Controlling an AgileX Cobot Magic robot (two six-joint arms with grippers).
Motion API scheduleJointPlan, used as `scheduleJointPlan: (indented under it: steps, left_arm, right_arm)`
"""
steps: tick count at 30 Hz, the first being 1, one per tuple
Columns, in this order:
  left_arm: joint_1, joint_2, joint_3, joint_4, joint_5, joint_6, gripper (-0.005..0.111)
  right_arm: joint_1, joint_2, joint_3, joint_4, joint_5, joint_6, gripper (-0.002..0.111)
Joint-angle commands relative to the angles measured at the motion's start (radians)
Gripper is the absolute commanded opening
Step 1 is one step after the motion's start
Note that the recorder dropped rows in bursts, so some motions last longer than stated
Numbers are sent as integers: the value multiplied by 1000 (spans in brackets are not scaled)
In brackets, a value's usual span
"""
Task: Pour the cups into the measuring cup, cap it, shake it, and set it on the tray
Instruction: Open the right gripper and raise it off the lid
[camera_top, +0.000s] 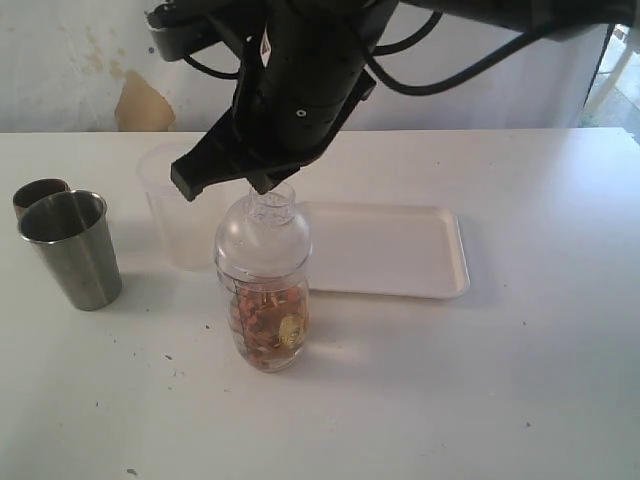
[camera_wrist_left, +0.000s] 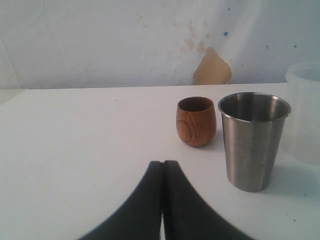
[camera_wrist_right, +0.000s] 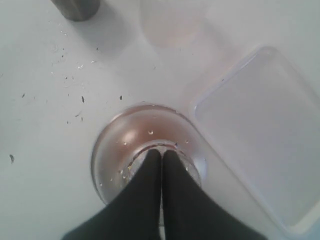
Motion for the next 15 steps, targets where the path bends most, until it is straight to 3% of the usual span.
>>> scheduleJointPlan:
  steps: [1, 15]
  left_arm:
    - [0, -4, 6, 1, 2, -3, 0]
    - [0, -4, 6, 1, 2, -3, 0]
  right_arm:
    - [0, -4, 4, 1, -23, 6, 0]
    - [0, 3, 13, 38, -27, 6, 0]
